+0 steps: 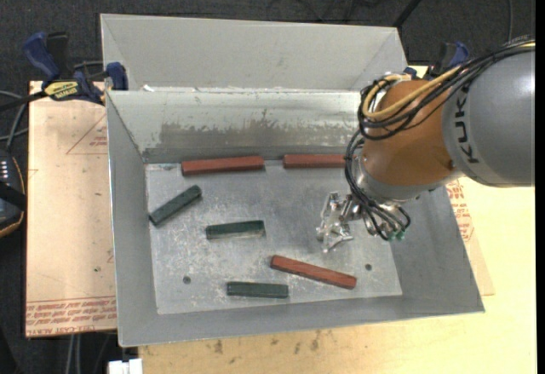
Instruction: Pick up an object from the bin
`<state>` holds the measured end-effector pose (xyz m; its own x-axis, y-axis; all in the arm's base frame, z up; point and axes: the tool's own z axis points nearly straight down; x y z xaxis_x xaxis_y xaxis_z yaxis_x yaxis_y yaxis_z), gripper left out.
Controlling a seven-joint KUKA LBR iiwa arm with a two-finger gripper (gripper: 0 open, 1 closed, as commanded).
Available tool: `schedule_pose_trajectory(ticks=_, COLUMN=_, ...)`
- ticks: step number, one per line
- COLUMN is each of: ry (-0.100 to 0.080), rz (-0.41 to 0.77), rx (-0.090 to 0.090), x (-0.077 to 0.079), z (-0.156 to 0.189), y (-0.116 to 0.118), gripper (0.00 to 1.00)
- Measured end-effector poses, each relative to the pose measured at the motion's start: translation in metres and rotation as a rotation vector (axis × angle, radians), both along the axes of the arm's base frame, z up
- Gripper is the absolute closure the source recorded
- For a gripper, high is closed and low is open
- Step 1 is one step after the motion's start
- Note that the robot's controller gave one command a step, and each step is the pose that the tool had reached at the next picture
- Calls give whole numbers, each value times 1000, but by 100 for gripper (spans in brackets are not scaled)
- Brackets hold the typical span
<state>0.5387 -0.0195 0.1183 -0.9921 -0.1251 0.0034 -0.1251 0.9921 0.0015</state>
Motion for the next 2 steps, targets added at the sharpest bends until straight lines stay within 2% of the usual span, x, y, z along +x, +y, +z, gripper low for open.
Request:
schedule_pose_trajectory(ticks=1, ry=-4, rz=-31, rx=0, x=17, z=60, y=0, gripper=100)
schedule_pose_trajectory(ticks=2, ry=-2, rz=38, rx=0, x=10, z=117, y=1, gripper=100)
